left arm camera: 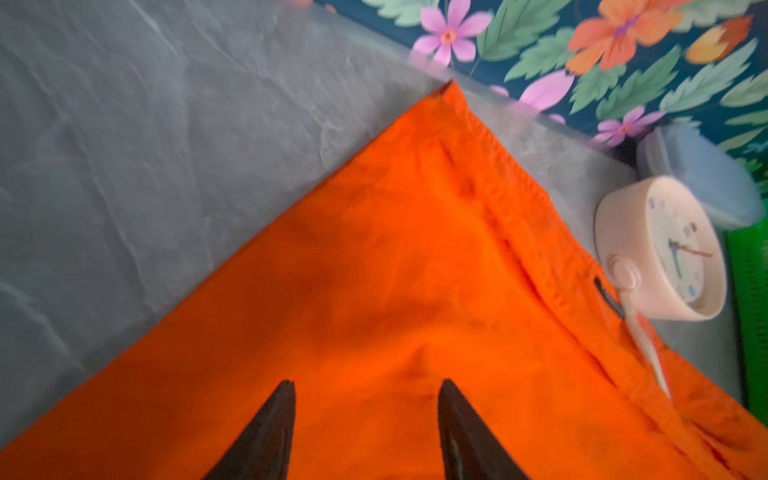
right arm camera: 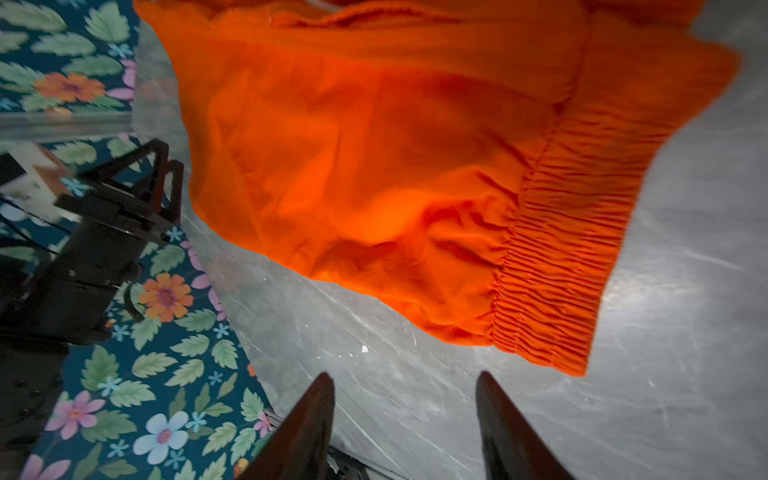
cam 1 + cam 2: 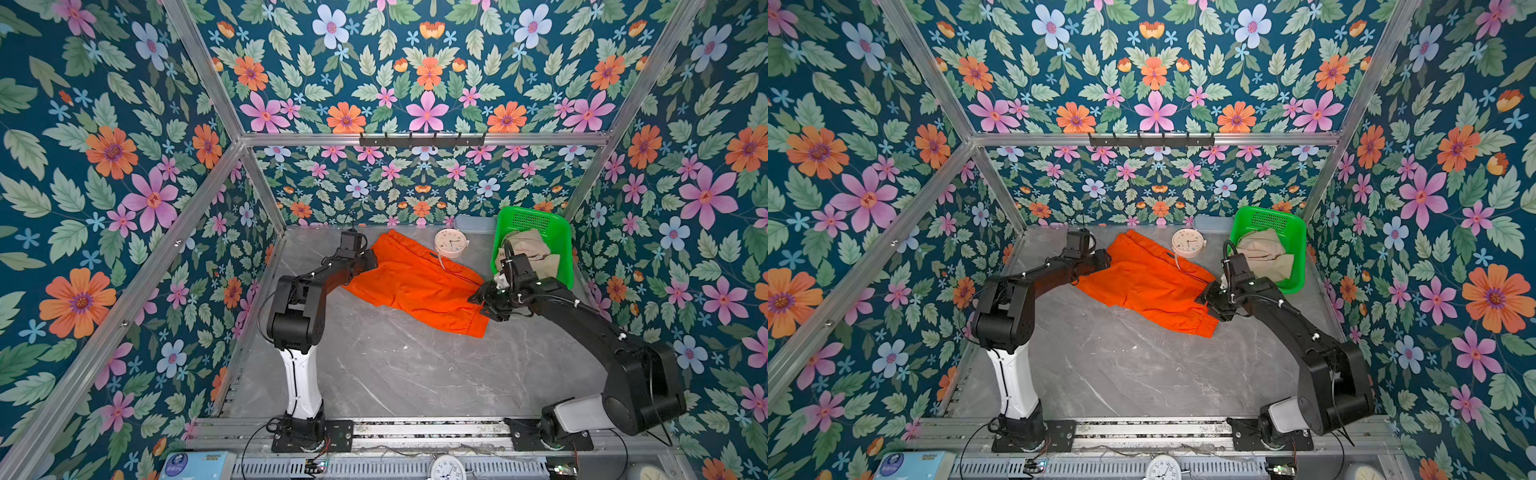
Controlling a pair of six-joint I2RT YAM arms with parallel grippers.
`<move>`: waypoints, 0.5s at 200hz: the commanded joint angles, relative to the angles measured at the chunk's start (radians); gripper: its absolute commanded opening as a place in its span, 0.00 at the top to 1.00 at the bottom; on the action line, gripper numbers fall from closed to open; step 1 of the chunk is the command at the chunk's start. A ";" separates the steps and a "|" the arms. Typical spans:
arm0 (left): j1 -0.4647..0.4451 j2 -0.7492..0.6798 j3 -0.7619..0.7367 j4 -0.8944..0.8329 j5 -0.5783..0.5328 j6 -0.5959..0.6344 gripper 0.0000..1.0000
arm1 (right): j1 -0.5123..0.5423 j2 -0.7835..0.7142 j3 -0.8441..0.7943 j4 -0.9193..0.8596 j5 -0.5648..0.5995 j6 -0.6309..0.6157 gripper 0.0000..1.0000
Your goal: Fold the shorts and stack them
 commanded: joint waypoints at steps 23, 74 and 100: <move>0.023 -0.019 -0.103 0.019 -0.025 -0.126 0.43 | 0.090 0.185 0.037 0.160 -0.065 -0.049 0.46; 0.026 -0.199 -0.389 0.035 -0.074 -0.207 0.44 | 0.089 0.266 -0.001 0.098 -0.003 -0.080 0.46; 0.025 -0.337 -0.542 0.017 -0.083 -0.250 0.44 | 0.079 0.217 -0.100 0.067 0.030 -0.075 0.46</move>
